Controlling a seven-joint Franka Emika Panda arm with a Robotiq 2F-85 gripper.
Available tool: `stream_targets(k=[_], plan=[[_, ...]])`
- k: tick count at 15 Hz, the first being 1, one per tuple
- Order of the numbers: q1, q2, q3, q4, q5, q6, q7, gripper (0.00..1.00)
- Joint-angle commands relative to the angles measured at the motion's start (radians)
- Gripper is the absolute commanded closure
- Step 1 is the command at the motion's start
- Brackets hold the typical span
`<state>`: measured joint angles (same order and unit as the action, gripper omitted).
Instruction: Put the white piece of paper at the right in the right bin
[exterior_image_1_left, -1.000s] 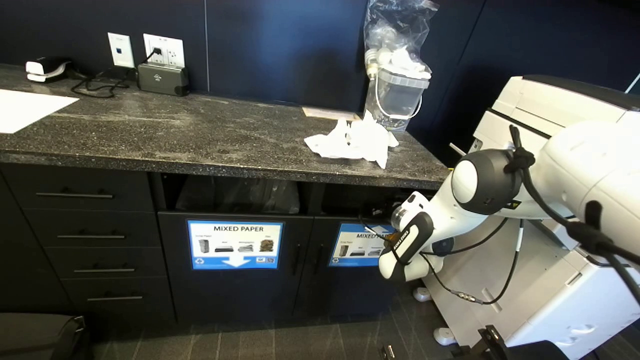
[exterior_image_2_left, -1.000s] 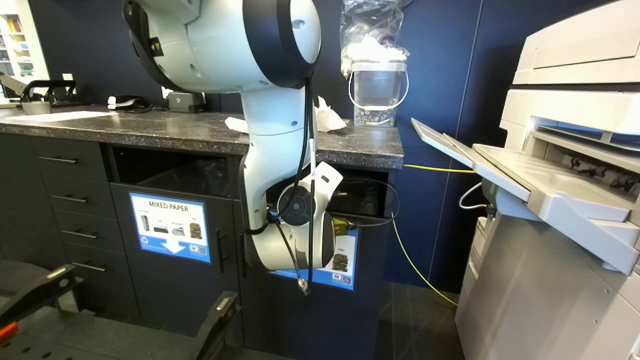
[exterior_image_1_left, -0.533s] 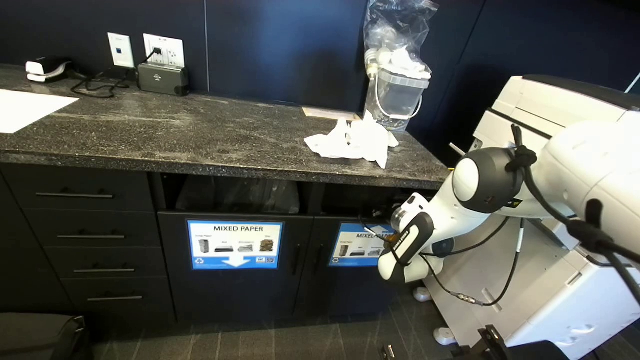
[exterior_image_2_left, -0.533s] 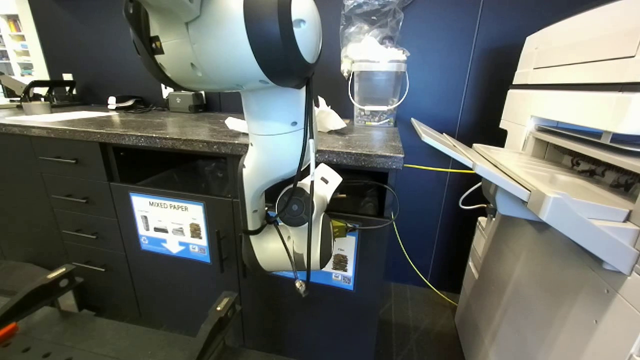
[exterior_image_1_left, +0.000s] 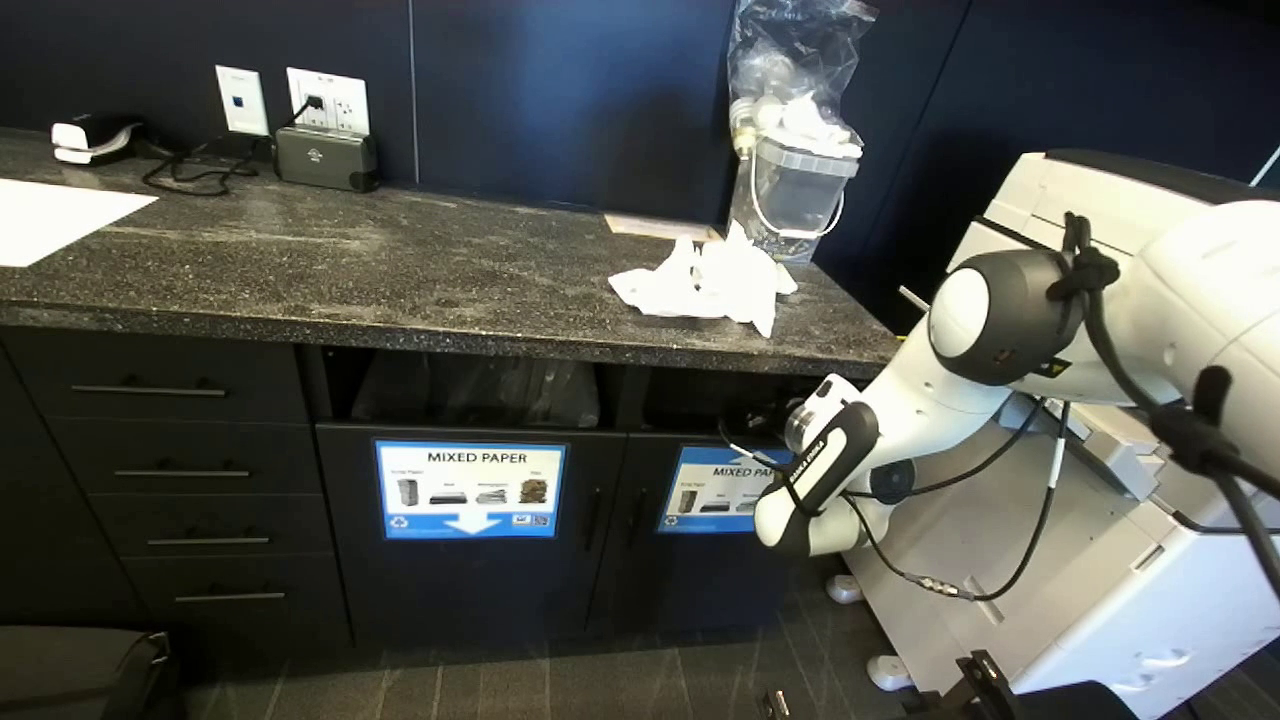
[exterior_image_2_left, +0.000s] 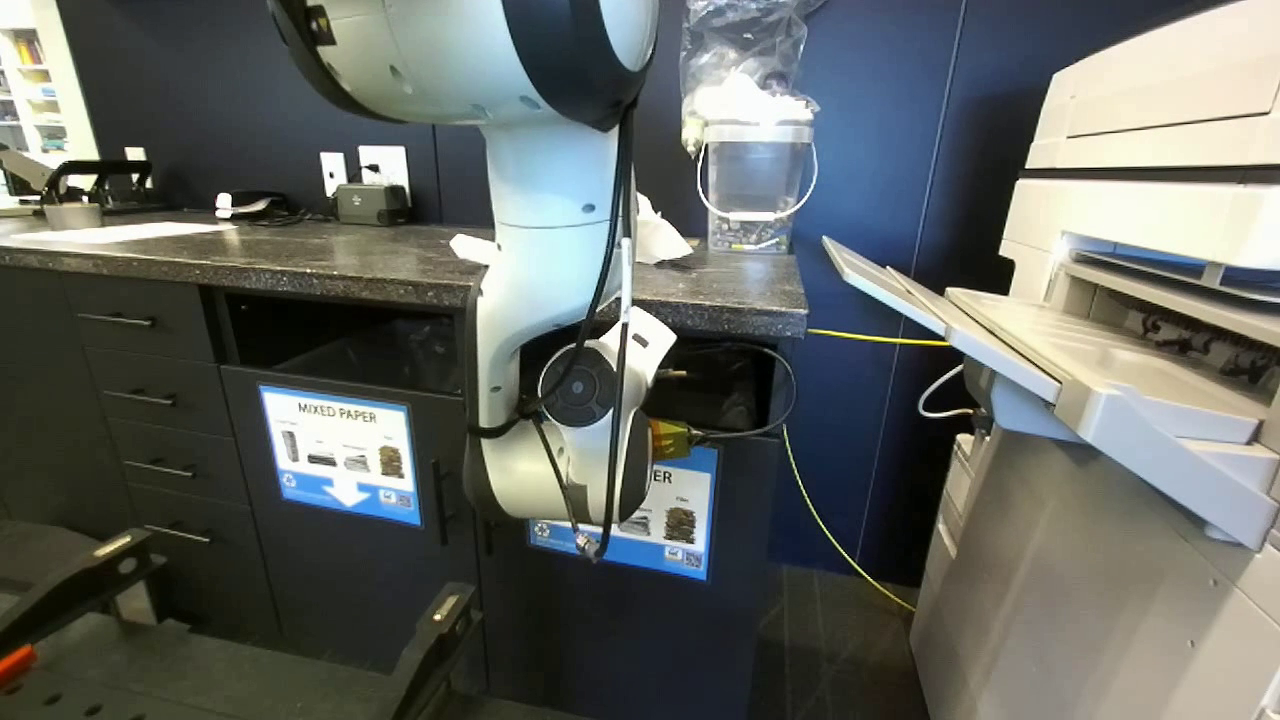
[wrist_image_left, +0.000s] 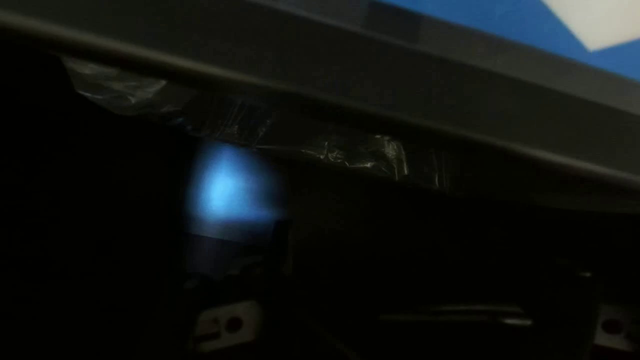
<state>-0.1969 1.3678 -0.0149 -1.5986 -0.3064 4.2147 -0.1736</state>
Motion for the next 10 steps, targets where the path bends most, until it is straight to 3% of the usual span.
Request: stream_targets(k=[1, 7, 10], plan=[[-0.055, -0.103, 0.076, -0.164, 0.006, 0.032, -0.103, 0.00], [-0.138, -0.239, 0.172, -0.437, 0.033, 0.028, -0.200, 0.00], [-0.161, -0.326, 0.188, -0.587, 0.068, 0.025, -0.227, 0.00]])
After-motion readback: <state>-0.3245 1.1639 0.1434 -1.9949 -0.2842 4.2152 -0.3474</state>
